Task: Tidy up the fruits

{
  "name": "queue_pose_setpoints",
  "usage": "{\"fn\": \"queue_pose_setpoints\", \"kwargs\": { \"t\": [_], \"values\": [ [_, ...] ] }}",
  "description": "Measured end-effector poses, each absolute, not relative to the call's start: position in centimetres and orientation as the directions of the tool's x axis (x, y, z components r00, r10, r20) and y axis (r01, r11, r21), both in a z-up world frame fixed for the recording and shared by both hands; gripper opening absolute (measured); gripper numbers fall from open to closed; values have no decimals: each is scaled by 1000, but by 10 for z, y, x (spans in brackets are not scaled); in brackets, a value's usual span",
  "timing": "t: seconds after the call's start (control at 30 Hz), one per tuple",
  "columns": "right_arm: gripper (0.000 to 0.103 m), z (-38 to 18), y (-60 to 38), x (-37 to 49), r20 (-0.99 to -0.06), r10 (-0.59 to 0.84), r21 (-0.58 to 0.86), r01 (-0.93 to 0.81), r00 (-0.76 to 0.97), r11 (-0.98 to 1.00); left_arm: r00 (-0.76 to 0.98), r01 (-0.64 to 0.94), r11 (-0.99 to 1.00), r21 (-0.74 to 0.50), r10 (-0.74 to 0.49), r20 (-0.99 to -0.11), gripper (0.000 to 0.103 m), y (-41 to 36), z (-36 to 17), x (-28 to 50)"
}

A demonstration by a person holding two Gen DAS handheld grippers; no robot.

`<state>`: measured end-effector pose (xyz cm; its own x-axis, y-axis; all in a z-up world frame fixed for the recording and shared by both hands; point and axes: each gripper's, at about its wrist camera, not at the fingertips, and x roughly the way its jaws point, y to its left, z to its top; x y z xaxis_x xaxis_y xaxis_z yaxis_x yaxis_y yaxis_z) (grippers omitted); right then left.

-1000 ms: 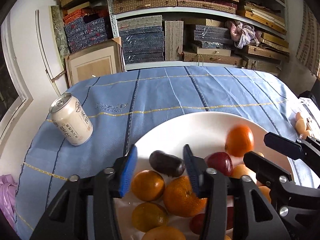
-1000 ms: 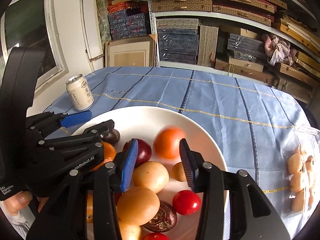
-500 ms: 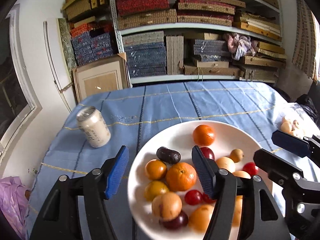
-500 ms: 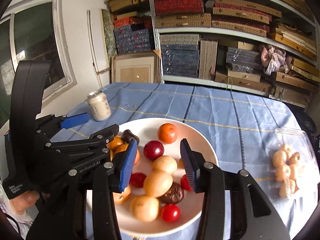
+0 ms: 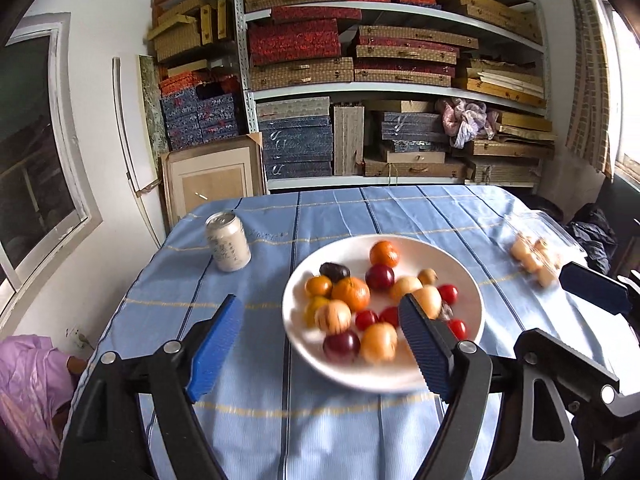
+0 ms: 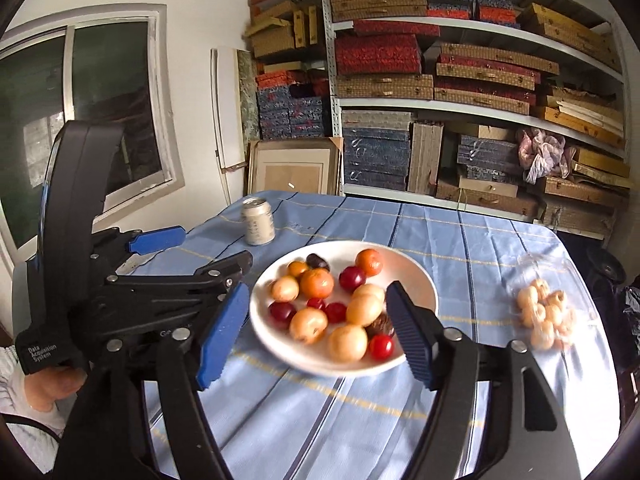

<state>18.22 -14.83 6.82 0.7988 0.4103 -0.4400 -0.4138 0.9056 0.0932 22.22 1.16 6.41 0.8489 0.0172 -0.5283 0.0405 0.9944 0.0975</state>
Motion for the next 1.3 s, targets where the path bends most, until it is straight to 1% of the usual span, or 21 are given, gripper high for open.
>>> {"fn": "queue_pose_setpoints", "kwargs": {
  "t": [0.07,0.13,0.2,0.3,0.4,0.53,0.63,0.77,0.8,0.83,0.97,1.0,1.1,1.13,1.2,1.3],
  "values": [
    [77,64,-150,164,-437,408,92,-412,801,907,852,39,995,97,18,-524,83,12,61,207],
    [82,56,-151,149,-441,406,91,-410,801,908,851,37,995,95,18,-526,87,11,55,192],
    [86,48,-152,136,-450,398,86,-405,799,910,845,37,995,92,18,-535,87,14,46,181],
    [94,29,-154,123,-469,379,78,-391,797,917,821,44,995,88,14,-571,87,17,22,167],
    [97,7,-157,117,-497,355,76,-367,792,927,777,56,996,68,-1,-630,87,19,-9,164],
    [98,-23,-169,124,-534,317,104,-312,784,945,741,69,996,55,-14,-671,87,18,-37,165],
    [98,-37,-180,133,-552,311,152,-273,774,950,744,75,995,70,-9,-668,87,15,-43,168],
    [98,-45,-191,144,-560,301,174,-245,772,954,751,91,993,73,-20,-660,87,11,-44,171],
    [98,-45,-193,146,-562,300,179,-241,770,954,754,92,993,73,-22,-657,92,10,-43,172],
    [98,-45,-194,148,-564,298,182,-236,770,954,758,92,993,74,-21,-652,100,9,-42,173],
    [98,-44,-193,153,-565,287,172,-229,773,958,786,104,992,74,-36,-618,100,5,-34,173],
    [98,-45,-192,155,-567,286,172,-228,773,958,790,95,992,84,-23,-612,100,4,-33,173],
    [98,-48,-193,157,-573,290,179,-228,767,957,788,29,981,191,95,-609,100,-3,-34,175],
    [98,-48,-193,158,-575,291,182,-228,765,957,787,35,980,196,94,-610,100,-3,-35,175],
    [98,-50,-193,158,-578,295,188,-228,761,955,766,80,987,136,27,-642,100,-1,-38,177],
    [98,-52,-192,158,-585,300,192,-231,754,954,753,104,991,83,-23,-658,100,1,-38,179]
  ]
}}
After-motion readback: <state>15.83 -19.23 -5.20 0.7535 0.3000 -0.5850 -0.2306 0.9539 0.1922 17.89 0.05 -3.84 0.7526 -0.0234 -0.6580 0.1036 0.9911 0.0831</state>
